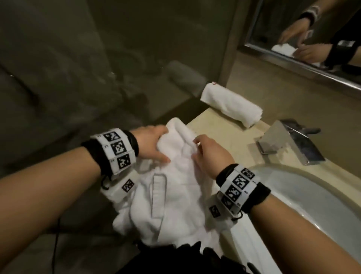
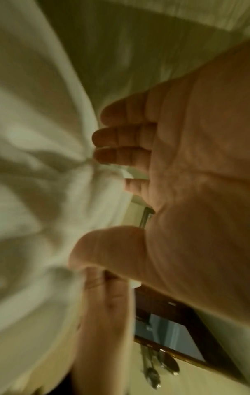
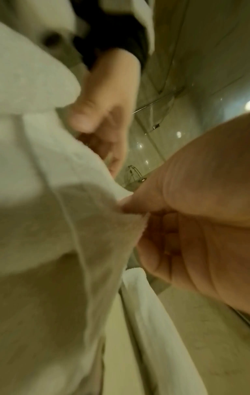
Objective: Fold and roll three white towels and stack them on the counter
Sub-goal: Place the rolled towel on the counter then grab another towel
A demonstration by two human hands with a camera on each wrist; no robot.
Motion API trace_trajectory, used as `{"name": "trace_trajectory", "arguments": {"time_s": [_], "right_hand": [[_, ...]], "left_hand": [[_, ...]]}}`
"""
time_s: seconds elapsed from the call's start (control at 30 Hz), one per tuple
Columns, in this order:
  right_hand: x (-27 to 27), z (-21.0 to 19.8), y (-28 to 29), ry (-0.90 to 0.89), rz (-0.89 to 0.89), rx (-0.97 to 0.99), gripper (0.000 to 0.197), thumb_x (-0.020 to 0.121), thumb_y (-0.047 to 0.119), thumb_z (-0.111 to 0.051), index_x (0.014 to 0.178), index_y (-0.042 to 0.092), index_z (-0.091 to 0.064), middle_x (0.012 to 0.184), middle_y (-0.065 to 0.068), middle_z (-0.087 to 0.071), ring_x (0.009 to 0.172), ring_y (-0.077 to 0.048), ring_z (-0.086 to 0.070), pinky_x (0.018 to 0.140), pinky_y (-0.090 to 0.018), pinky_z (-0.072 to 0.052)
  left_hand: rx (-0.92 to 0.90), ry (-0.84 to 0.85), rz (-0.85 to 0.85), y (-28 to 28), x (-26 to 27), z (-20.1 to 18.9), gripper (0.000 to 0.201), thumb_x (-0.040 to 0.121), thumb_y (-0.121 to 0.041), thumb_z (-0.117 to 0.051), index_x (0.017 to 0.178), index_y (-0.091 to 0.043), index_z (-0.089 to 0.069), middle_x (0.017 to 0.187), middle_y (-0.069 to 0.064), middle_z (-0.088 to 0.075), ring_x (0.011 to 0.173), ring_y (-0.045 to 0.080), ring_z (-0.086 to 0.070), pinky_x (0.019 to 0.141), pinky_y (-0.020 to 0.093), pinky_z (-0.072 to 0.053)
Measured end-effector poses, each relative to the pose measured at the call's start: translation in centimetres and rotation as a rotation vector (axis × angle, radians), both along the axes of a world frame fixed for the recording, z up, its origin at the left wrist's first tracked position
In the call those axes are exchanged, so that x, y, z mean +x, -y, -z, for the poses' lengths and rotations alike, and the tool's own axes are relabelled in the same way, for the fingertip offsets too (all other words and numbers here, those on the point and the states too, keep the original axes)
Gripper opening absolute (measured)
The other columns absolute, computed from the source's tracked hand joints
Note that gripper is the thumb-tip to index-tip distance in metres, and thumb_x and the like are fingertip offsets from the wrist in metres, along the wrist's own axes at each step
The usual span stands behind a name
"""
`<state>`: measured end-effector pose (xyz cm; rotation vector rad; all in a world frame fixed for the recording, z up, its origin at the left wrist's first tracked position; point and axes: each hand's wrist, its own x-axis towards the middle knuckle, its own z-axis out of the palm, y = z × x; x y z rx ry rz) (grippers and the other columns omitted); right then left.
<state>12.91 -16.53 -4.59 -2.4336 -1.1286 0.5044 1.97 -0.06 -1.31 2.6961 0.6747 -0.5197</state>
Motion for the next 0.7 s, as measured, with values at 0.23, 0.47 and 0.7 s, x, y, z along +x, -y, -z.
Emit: {"name": "trace_trajectory", "arguments": {"time_s": [0.23, 0.47, 0.7], "right_hand": [[0.5, -7.3, 2.0, 0.123, -0.182, 0.373, 0.018, 0.088, 0.018, -0.053, 0.103, 0.008, -0.057, 0.092, 0.003, -0.049, 0.085, -0.012, -0.044, 0.065, -0.015, -0.024], [-0.1, -10.7, 4.9, 0.149, -0.068, 0.517, 0.017, 0.092, 0.015, -0.048, 0.105, 0.005, -0.052, 0.096, -0.001, -0.049, 0.088, -0.012, -0.042, 0.068, -0.017, -0.024], [0.2, -16.8, 9.2, -0.001, 0.122, 0.810, 0.009, 0.085, 0.032, -0.047, 0.093, 0.028, -0.048, 0.082, 0.015, -0.050, 0.079, -0.004, -0.049, 0.077, -0.027, -0.042]], "left_hand": [[-0.033, 0.359, -0.158, 3.5, -2.3, 2.7, 0.046, 0.079, -0.036, -0.059, 0.120, -0.029, -0.040, 0.111, 0.009, -0.057, 0.105, 0.031, -0.055, 0.080, 0.028, -0.039], [-0.352, 0.336, -0.035, 6.5, -1.3, -1.9, 0.036, 0.089, -0.023, -0.053, 0.121, -0.014, -0.039, 0.123, 0.011, -0.051, 0.104, 0.025, -0.056, 0.091, 0.031, -0.045], [-0.281, 0.373, -0.040, 11.4, -1.9, -2.0, 0.032, 0.093, -0.039, -0.044, 0.121, -0.025, -0.046, 0.110, -0.004, -0.054, 0.080, 0.004, -0.054, 0.063, -0.001, -0.035]]}}
